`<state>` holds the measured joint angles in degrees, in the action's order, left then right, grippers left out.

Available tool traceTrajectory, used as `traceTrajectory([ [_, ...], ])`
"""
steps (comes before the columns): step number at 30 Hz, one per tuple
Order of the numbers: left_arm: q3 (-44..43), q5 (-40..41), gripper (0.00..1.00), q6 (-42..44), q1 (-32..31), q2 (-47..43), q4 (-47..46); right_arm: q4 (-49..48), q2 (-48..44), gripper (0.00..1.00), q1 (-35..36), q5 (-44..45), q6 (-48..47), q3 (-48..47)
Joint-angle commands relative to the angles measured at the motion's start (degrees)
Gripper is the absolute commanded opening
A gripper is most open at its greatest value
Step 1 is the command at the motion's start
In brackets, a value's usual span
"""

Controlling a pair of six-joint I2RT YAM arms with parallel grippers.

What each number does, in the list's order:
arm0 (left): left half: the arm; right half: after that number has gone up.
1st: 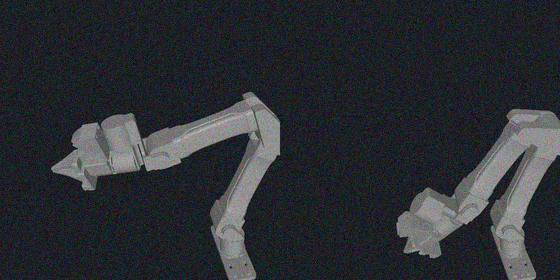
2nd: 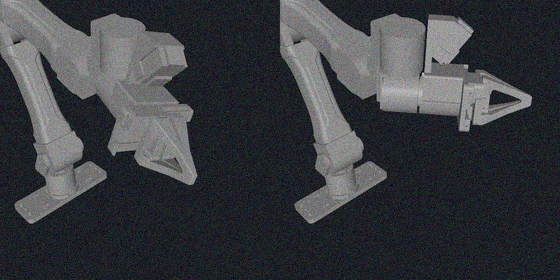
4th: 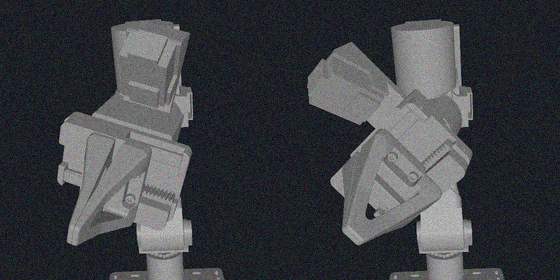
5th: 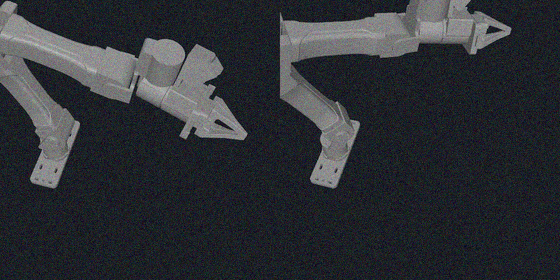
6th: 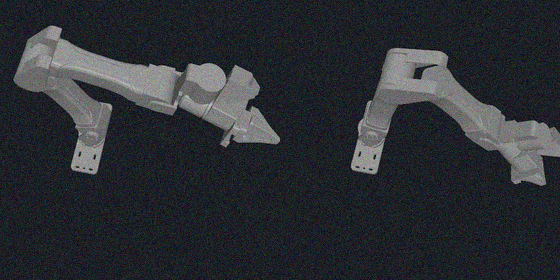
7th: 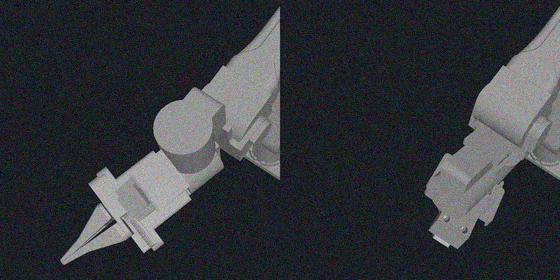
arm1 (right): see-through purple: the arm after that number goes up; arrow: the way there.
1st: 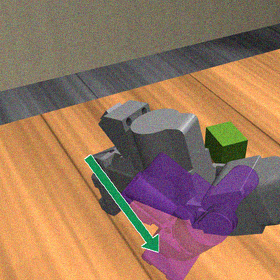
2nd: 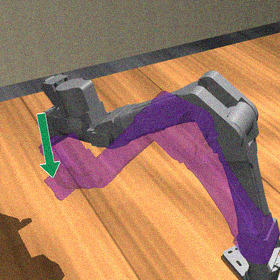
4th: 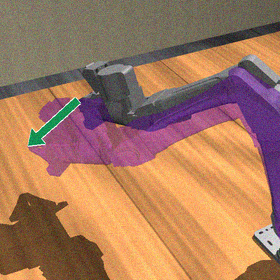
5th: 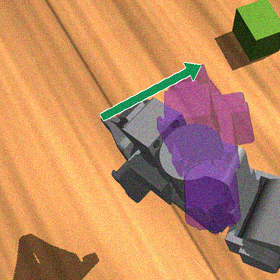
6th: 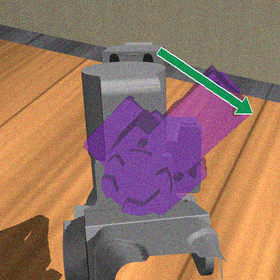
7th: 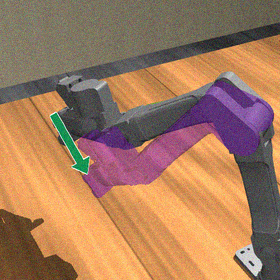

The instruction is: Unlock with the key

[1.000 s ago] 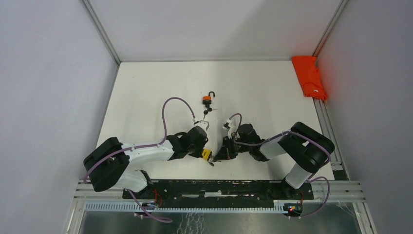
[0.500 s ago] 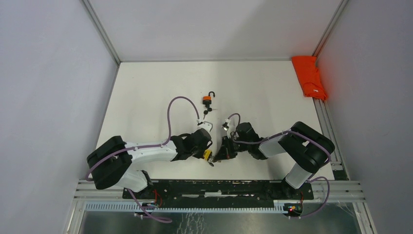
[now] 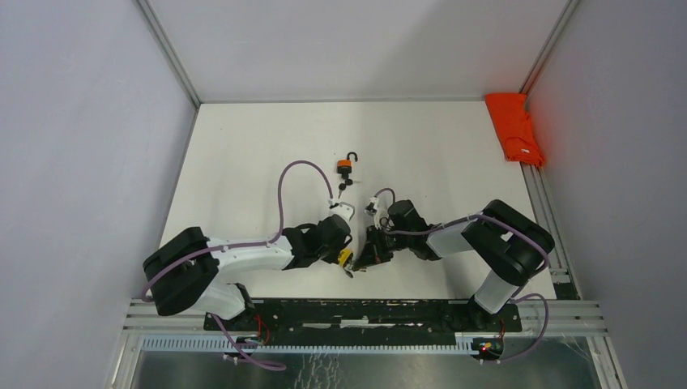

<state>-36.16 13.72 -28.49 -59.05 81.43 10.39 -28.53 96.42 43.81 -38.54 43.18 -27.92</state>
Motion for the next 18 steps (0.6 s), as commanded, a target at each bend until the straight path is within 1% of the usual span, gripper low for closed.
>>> traceTrajectory([
  [1,1.67,-21.42,0.02,-6.48,-6.79,3.49,-23.65,-11.71,2.10,0.00,2.84,8.90,-0.93,-8.27],
  [4,2.19,-22.54,0.02,-6.58,-7.12,3.23,-25.22,-10.91,2.53,0.00,2.86,9.04,-0.92,-9.62],
  [12,2.72,-22.50,0.02,-5.82,-7.67,2.42,-24.64,-8.87,3.20,0.00,2.81,8.83,-1.46,-12.28],
  [18,3.32,-22.99,0.02,-6.44,-8.92,3.92,-25.94,-6.64,3.60,0.00,2.86,9.09,-2.13,-14.77],
])
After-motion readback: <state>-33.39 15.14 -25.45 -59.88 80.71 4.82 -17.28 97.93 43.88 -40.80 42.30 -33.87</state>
